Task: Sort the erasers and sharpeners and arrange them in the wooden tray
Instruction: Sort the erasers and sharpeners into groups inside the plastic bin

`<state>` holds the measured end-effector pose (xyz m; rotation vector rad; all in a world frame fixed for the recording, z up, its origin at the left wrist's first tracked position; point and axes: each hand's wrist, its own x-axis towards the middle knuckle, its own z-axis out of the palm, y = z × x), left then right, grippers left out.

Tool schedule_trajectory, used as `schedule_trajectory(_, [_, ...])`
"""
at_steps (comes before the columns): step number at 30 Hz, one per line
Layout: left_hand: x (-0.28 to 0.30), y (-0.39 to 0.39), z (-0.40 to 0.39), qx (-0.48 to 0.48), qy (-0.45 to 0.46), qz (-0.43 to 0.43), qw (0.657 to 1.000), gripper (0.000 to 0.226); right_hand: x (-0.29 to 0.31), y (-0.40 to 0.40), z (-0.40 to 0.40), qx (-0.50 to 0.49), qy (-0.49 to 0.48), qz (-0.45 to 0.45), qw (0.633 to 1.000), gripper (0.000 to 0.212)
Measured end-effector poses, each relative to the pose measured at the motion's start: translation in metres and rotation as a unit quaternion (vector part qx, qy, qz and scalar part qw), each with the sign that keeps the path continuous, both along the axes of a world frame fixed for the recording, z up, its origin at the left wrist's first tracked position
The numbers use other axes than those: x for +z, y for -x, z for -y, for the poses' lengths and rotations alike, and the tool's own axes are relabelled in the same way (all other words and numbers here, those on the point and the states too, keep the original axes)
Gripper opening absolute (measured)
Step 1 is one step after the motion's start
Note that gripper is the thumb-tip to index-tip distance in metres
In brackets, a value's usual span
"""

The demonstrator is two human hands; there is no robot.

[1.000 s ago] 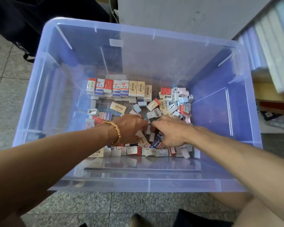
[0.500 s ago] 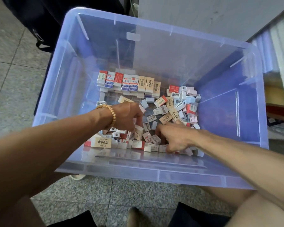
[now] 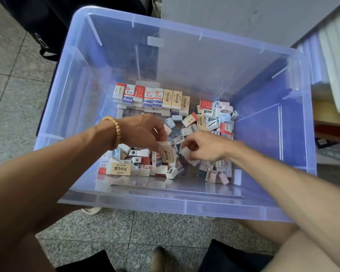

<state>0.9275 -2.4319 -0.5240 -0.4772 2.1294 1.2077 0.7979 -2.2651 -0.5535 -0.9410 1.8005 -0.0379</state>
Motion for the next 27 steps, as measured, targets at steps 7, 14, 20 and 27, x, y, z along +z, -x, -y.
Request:
schedule_trajectory(7, [0.013, -0.008, 0.009, 0.121, 0.035, 0.006, 0.992, 0.009, 0.015, 0.016, 0.012, -0.332, 0.14, 0.162, 0.919, 0.026])
schedule_trajectory(14, [0.027, -0.031, 0.012, 0.343, 0.002, -0.017, 0.939, 0.007, 0.022, 0.014, 0.054, -0.464, 0.207, 0.254, 0.823, 0.016])
schedule_trajectory(20, [0.022, -0.041, 0.016, 0.412, 0.012, 0.019, 0.911, 0.007, -0.002, -0.002, 0.124, -0.455, 0.19, 0.154, 0.856, 0.012])
schedule_trajectory(27, [0.017, -0.037, 0.018, 0.42, 0.016, 0.028, 0.907, 0.011, -0.017, -0.03, 0.166, -0.411, 0.207, 0.062, 0.886, 0.019])
